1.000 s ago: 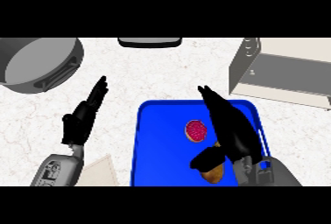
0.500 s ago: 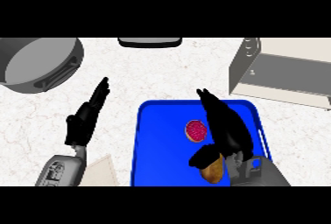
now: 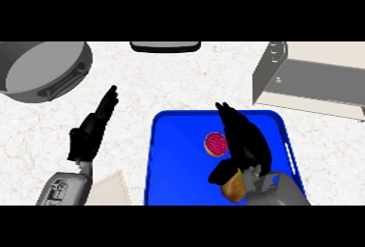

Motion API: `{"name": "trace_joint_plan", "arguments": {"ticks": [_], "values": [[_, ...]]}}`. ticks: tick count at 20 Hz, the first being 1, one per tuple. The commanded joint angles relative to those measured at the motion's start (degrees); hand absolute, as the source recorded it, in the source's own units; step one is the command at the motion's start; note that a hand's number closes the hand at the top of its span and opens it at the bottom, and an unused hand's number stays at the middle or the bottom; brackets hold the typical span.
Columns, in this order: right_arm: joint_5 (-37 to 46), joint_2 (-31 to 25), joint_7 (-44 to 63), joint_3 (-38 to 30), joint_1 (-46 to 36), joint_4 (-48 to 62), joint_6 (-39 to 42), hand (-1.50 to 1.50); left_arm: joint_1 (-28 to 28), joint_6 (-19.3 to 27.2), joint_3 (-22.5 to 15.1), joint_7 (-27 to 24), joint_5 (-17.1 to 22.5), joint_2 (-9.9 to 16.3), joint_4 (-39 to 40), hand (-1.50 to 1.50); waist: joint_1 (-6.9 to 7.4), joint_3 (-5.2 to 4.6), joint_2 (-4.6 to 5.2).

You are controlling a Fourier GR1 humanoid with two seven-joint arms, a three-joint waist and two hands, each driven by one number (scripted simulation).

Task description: Pick the cupcake from the tray and place it in the tiered shelf

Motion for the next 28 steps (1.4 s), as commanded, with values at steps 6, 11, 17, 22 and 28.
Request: {"name": "trace_joint_plan", "arguments": {"ticks": [6,11,17,22,28], "values": [[5.4,3.2,-3.8,-2.2,-0.1,5.7,0.5,-1.5,4.4,-0.6,-0.5,2.6,-1.0,-1.2,-6.0,0.0,0.14,0.0,-0.02],[6.7,3.7,-5.4,-2.6,2.8,4.3,0.5,-1.5,2.1,0.2,0.6,-3.6,-2.5,-2.4,0.5,0.0,-0.06,-0.01,-0.01],[5.4,4.9,-5.6,-0.5,-0.3,12.5,-5.5,-1.5,0.5,-4.4,3.7,-0.3,0.9,0.0,-0.1,0.0,0.14,0.0,0.04],[7.0,4.9,-11.5,-6.4,0.5,13.2,-1.0,-1.5,3.9,-0.6,-0.2,-0.1,-3.8,-3.3,-3.7,0.0,0.07,0.0,0.0],[6.6,2.1,-14.3,-4.8,0.9,15.3,2.3,1.5,-2.4,0.0,1.3,3.0,-3.6,-4.1,-0.2,0.0,-0.04,0.0,0.02]]}}
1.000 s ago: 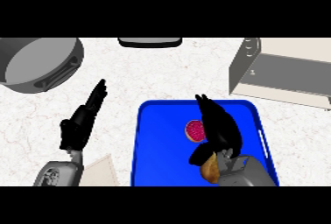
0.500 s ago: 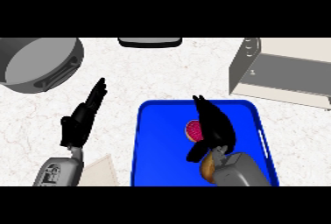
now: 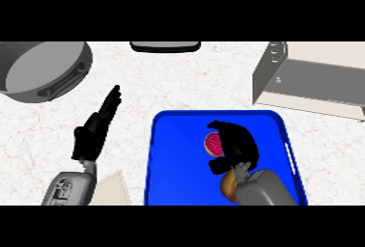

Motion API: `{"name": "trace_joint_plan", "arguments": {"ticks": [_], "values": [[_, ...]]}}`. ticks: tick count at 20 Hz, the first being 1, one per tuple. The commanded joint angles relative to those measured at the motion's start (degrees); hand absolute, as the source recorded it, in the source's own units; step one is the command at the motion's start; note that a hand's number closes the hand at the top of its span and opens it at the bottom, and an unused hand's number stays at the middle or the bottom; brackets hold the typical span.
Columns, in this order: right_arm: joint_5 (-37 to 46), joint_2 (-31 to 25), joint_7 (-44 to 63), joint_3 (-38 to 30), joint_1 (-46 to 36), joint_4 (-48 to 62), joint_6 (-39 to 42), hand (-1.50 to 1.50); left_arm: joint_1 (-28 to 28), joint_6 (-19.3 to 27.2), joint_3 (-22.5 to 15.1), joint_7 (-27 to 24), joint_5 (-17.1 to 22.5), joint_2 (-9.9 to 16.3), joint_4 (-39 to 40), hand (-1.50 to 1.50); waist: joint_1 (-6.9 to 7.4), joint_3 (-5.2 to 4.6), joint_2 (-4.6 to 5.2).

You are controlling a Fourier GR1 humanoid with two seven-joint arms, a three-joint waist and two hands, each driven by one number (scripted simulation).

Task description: Pick the cupcake from the tray and place it in the tiered shelf

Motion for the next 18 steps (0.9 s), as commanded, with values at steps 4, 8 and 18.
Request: {"name": "trace_joint_plan", "arguments": {"ticks": [4,8,18], "values": [[4.9,-0.3,-2.8,2.2,-1.2,2.2,1.4,1.5,-1.4,-1.0,0.9,3.5,0.5,0.7,-2.6,0.0,0.01,0.0,-0.02],[6.5,-0.7,-7.0,0.1,1.1,2.1,-2.0,1.5,2.9,-0.6,-0.9,4.1,-0.6,-0.4,-6.6,0.0,0.04,0.01,-0.04],[6.8,0.7,16.8,8.8,3.3,-8.6,-10.9,1.5,-2.0,-2.6,2.2,2.0,1.3,1.1,-0.3,0.0,-0.19,0.0,-0.05]]}}
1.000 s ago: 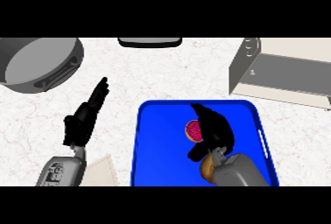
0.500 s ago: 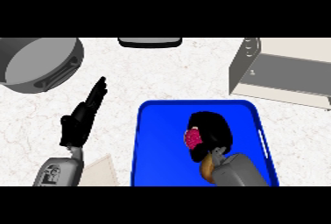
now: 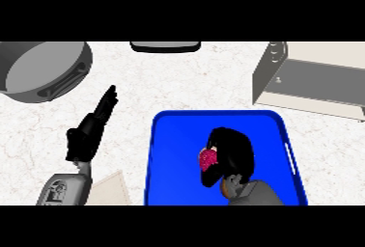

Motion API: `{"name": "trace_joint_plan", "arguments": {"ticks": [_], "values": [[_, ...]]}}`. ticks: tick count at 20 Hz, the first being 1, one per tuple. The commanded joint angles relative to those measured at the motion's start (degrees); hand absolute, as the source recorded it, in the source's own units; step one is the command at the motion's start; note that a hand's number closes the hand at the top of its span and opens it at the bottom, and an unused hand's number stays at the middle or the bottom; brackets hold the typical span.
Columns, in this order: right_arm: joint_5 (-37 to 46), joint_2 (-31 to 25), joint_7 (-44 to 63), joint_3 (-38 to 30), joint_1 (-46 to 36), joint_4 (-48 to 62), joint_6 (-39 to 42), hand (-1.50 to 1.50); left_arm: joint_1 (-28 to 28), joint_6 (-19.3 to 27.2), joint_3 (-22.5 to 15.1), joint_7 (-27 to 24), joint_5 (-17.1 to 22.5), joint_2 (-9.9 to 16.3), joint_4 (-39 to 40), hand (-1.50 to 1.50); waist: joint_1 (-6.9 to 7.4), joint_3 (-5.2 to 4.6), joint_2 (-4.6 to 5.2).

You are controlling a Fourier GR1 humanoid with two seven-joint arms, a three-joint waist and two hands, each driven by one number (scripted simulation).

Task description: Pick the cupcake from the tray and place it in the tiered shelf

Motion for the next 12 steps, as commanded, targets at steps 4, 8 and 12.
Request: {"name": "trace_joint_plan", "arguments": {"ticks": [4,8,12], "values": [[-0.7,0.1,2.2,1.6,1.1,-7.4,-11.0,1.5,-0.3,0.1,0.2,1.3,-0.5,0.4,-0.4,0.0,-0.01,0.03,-0.09],[1.3,0.1,5.1,5.0,1.7,-17.7,-18.4,1.5,-1.2,0.4,0.1,1.9,0.2,-0.9,0.2,0.0,-0.53,0.02,-0.26],[7.1,0.1,12.7,7.7,-0.8,-27.5,-14.5,1.5,-0.7,1.1,0.4,-1.5,-0.4,-1.1,2.6,0.0,-0.55,-0.04,-0.19]]}}
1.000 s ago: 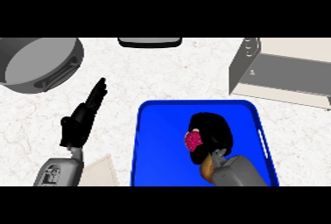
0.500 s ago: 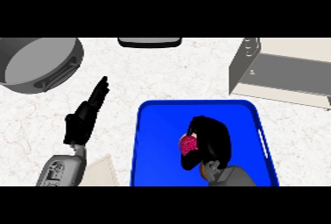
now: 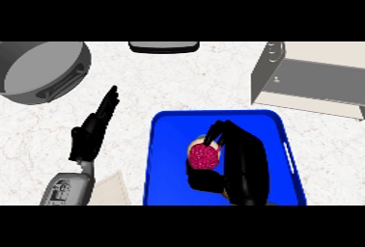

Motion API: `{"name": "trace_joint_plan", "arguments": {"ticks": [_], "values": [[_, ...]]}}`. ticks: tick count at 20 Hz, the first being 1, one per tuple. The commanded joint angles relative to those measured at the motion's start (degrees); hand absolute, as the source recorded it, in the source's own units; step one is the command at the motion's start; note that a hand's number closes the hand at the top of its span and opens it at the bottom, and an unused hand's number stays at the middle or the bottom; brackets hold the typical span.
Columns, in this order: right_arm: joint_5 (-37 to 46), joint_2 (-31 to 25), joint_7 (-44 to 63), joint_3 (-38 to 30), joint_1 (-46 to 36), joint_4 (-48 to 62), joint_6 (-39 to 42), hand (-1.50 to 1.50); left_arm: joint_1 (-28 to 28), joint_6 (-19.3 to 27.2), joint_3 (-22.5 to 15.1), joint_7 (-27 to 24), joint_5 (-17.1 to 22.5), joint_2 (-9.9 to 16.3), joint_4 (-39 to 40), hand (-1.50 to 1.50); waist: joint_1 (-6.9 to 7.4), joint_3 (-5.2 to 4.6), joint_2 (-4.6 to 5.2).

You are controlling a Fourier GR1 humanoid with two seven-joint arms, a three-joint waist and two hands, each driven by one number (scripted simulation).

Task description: Pick the cupcake from the tray and place it in the tiered shelf

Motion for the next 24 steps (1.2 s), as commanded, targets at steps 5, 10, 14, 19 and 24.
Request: {"name": "trace_joint_plan", "arguments": {"ticks": [5,10,14,19,24], "values": [[10.5,0.1,13.7,-2.5,-7.3,-14.7,7.7,1.5,-0.5,-0.4,0.0,1.4,-0.2,0.5,-1.2,0.0,-0.01,-0.05,-0.09],[15.2,0.1,15.1,-7.2,-13.1,-18.9,18.4,1.5,0.8,-0.6,-0.5,0.6,-0.5,0.5,-1.5,0.0,-0.02,-0.07,-0.06],[16.3,0.1,13.0,-15.3,-19.2,-15.9,18.5,1.5,1.6,-0.4,-2.2,4.4,0.0,-1.4,-6.3,0.0,0.66,-0.02,-0.06],[18.7,-2.0,11.6,-20.3,-24.6,-18.2,27.5,1.5,1.7,-0.5,0.7,-0.9,0.2,0.5,-0.4,0.0,0.0,-0.07,-0.02],[14.4,-3.6,5.6,-31.6,-29.6,-12.6,26.2,1.5,-0.7,-1.3,0.3,1.9,0.8,0.4,-1.9,0.0,0.34,0.0,0.18]]}}
